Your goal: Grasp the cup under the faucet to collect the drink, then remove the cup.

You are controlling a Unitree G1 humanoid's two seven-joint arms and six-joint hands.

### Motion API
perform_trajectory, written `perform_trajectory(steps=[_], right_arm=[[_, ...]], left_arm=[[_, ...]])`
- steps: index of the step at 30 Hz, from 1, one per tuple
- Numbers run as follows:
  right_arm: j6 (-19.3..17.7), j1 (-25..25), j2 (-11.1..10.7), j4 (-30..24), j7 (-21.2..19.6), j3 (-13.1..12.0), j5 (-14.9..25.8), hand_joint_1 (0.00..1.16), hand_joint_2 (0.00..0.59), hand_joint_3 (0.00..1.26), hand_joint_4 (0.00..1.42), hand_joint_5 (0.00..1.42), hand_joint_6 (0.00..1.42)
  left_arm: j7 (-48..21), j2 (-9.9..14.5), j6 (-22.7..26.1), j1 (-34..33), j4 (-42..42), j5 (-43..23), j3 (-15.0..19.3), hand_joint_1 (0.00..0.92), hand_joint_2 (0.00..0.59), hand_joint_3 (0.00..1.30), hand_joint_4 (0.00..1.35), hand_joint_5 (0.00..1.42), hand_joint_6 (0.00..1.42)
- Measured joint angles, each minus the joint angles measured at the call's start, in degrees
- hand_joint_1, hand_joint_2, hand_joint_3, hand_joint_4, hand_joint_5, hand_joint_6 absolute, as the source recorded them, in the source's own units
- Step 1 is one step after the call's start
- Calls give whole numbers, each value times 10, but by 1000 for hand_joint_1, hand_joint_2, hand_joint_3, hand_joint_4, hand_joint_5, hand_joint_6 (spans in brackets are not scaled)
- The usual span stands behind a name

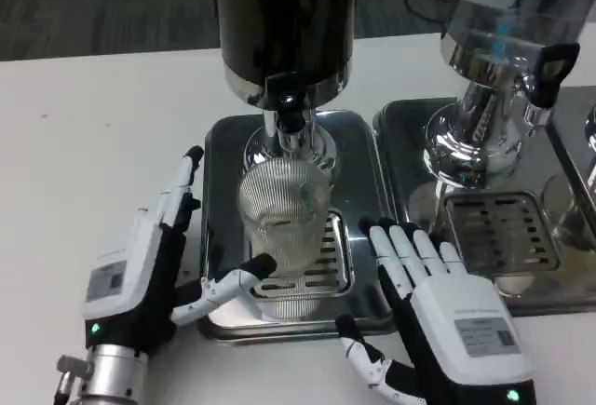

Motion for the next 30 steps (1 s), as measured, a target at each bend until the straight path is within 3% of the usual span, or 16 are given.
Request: perform_trajectory(steps=[3, 7, 14, 19, 24, 30], right_arm=[[2, 1, 0, 0, 0, -1, 0, 263, 395, 0, 0, 0, 0], [2, 2, -5, 0, -2, -8, 0, 257, 398, 0, 0, 0, 0], [2, -1, -7, 1, -3, -11, -6, 247, 392, 0, 0, 0, 0], [4, -2, -4, 4, -3, -11, -8, 242, 391, 0, 0, 0, 0], [9, -6, -2, 8, -3, -12, -10, 238, 390, 0, 0, 0, 0], [9, -11, -2, 16, -3, -11, -10, 236, 390, 0, 0, 0, 0]], left_arm=[[-10, 11, -1, 24, -46, -5, 20, 0, 0, 0, 0, 66, 4], [-29, 44, -6, 72, -116, -26, 68, 0, 0, 0, 0, 5, 0], [-60, 50, -31, 118, -186, -63, 128, 0, 19, 0, 0, 0, 0], [-105, 50, -84, 121, -222, -104, 159, 0, 27, 0, 0, 33, 0], [-187, 57, -135, 119, -251, -169, 183, 0, 29, 0, 0, 40, 0], [-334, 74, -191, 105, -275, -308, 195, 0, 40, 0, 0, 83, 18]])
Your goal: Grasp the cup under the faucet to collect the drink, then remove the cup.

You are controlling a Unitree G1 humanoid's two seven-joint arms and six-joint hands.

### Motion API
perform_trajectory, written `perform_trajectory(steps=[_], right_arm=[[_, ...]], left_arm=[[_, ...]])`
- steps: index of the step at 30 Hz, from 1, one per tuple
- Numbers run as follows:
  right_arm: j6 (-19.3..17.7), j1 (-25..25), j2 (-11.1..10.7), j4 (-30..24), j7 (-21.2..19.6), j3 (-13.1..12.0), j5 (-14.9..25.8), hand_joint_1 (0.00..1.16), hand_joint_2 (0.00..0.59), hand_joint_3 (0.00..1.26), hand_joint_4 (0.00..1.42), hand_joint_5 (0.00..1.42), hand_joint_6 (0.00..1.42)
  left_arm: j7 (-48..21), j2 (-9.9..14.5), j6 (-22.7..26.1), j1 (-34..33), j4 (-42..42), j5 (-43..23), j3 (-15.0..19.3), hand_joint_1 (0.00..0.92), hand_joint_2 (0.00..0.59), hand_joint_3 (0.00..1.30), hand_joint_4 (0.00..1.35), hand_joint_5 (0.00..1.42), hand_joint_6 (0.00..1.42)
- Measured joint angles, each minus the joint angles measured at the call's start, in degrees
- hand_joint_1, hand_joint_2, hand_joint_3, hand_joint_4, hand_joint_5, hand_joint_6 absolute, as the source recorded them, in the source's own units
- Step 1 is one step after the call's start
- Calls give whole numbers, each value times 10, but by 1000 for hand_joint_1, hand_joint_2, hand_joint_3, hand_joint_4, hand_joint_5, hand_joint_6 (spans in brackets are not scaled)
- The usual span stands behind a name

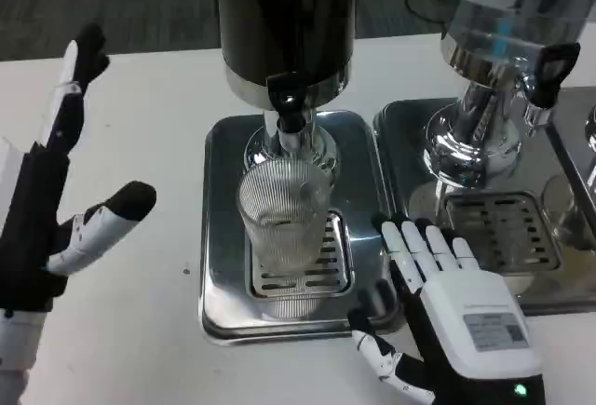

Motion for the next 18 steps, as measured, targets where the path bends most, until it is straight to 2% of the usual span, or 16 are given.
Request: perform_trajectory(steps=[5, 10, 13, 18], right_arm=[[0, -5, 1, 8, 0, 0, 1, 234, 390, 0, 0, 0, 0], [3, -13, 13, 15, -4, 7, 0, 234, 390, 0, 0, 0, 0], [7, -19, 30, 28, -11, 19, -1, 234, 390, 0, 0, 0, 0], [8, -23, 29, 29, -12, 16, 0, 234, 390, 0, 0, 0, 0]], left_arm=[[-114, 8, -9, -4, -12, -92, 1, 0, 48, 0, 0, 109, 44], [-204, 8, -9, -20, -21, -157, 18, 0, 70, 95, 0, 131, 76], [-244, 8, -9, -30, -21, -175, 29, 0, 78, 112, 0, 159, 101], [-278, -7, 0, -60, -26, -171, 29, 0, 88, 89, 0, 181, 132]])
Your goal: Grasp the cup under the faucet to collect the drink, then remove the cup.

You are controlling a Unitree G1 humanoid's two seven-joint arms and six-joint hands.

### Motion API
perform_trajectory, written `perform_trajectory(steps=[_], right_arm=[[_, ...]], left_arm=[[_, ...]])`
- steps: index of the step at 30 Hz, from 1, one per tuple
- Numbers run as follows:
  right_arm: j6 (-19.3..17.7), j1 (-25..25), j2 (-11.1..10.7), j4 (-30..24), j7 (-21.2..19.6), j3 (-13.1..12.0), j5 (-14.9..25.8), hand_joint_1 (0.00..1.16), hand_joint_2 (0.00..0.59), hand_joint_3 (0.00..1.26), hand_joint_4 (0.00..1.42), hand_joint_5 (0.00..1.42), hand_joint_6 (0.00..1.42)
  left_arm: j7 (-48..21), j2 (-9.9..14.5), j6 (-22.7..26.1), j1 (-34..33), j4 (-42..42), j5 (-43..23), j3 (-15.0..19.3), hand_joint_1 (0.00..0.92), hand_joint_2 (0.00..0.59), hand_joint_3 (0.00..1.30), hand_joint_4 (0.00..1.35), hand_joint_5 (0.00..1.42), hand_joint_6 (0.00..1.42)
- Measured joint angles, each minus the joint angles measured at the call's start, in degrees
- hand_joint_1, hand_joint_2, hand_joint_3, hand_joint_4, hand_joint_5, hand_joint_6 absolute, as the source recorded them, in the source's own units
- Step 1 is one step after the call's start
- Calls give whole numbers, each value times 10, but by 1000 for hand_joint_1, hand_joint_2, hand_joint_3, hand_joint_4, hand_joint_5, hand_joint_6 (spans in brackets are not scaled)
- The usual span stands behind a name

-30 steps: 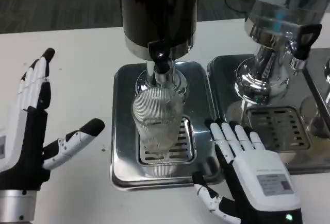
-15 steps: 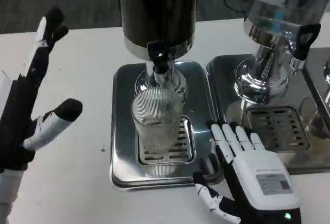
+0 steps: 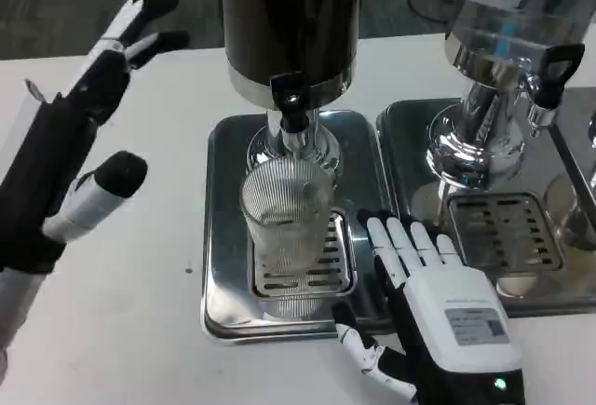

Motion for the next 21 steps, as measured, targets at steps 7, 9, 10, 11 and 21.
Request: perform_trajectory(steps=[7, 9, 10, 11, 21], right_arm=[[1, 0, 1, 1, -2, 1, 1, 233, 390, 0, 0, 0, 0], [2, 1, 1, 1, -3, 3, 1, 233, 390, 0, 0, 0, 0], [2, 1, 4, 1, -3, 4, 1, 233, 391, 0, 0, 0, 0], [2, 1, 5, 2, -3, 5, 1, 234, 393, 0, 0, 0, 0], [9, 4, 11, 2, -7, 4, 0, 238, 399, 0, 0, 0, 0]], left_arm=[[-76, -6, 42, -17, -3, 0, -15, 0, 94, 0, 0, 73, 90], [-95, -9, 57, -35, 3, 3, -26, 0, 95, 2, 0, 100, 94], [-103, -15, 63, -45, 8, 6, -31, 0, 95, 3, 0, 113, 105], [-105, -19, 64, -50, 12, 9, -32, 0, 95, 10, 0, 125, 112], [-115, -54, 64, -99, 63, 35, -36, 0, 103, 88, 9, 210, 183]])
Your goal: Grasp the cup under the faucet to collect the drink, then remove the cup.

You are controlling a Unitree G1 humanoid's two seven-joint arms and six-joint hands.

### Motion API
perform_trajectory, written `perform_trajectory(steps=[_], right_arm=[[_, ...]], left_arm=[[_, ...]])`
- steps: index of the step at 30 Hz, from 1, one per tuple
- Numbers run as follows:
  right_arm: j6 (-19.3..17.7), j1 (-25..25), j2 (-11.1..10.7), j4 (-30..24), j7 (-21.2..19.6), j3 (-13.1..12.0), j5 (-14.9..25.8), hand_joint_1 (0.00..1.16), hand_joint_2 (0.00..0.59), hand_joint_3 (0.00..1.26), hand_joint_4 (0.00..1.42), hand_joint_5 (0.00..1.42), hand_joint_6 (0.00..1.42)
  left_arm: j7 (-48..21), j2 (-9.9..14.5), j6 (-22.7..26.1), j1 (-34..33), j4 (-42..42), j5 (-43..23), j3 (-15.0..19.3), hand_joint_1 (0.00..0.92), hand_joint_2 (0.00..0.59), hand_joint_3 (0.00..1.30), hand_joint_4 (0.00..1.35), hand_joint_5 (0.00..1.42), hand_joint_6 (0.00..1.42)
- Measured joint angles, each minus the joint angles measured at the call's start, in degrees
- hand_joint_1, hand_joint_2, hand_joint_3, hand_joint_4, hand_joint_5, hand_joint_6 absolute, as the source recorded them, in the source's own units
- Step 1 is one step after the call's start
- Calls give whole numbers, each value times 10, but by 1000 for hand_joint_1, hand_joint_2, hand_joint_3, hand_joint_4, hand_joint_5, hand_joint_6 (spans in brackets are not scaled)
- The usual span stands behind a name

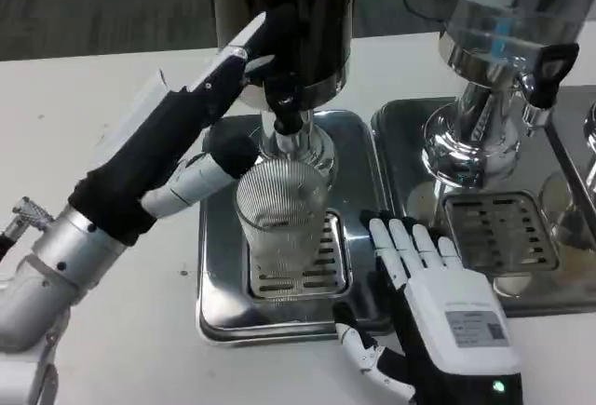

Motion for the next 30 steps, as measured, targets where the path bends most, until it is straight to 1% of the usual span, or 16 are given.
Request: perform_trajectory(steps=[3, 6, 11, 14, 17, 19, 21, 22, 23, 24, 28, 30], right_arm=[[0, 0, 0, 0, -1, -1, 1, 238, 399, 0, 0, 0, 0], [0, 0, 0, 0, -1, 0, 2, 238, 399, 0, 0, 0, 0], [0, 0, 0, 0, -1, 0, 3, 238, 399, 0, 0, 0, 0], [0, 0, 0, 0, -1, 0, 4, 238, 399, 0, 0, 0, 0], [0, -1, -1, 0, -1, -3, 8, 238, 399, 0, 0, 0, 0], [0, -2, -4, 0, -1, -6, 9, 238, 399, 0, 0, 0, 0], [0, -2, -6, 0, 0, -7, 9, 238, 399, 0, 0, 0, 0], [0, -2, -6, 0, 2, -7, 10, 240, 398, 0, 0, 0, 0], [0, -2, -6, 0, 2, -7, 11, 242, 397, 0, 0, 0, 0], [0, -2, -7, 0, 3, -7, 11, 243, 396, 0, 0, 0, 0], [0, -2, -7, 0, 4, -8, 15, 249, 394, 0, 0, 0, 0], [0, -2, -8, 0, 4, -8, 18, 252, 394, 0, 0, 0, 0]], left_arm=[[-9, -4, 0, 0, 12, 1, -1, 0, 107, 152, 84, 296, 259], [-13, -12, 0, 0, 14, -2, 0, 0, 113, 193, 128, 335, 298], [-13, -14, -7, 4, 12, -3, 4, 0, 115, 240, 183, 378, 334], [-2, -7, -25, 8, 6, 27, 6, 0, 121, 263, 201, 394, 345], [32, 10, -54, 9, -2, 93, 12, 0, 121, 266, 203, 392, 337], [57, 17, -68, 9, -4, 132, 14, 0, 119, 273, 204, 378, 322], [86, 30, -83, 9, -10, 177, 16, 0, 119, 276, 204, 377, 313], [101, 35, -88, 9, -12, 197, 16, 0, 123, 277, 196, 377, 311], [104, 36, -89, 9, -13, 201, 16, 0, 123, 277, 192, 366, 311], [123, 40, -93, 10, -17, 225, 15, 0, 123, 277, 192, 364, 311], [173, 60, -99, 11, -32, 288, 10, 0, 122, 268, 181, 350, 288], [187, 65, -99, 13, -36, 302, 6, 0, 122, 268, 179, 350, 284]])
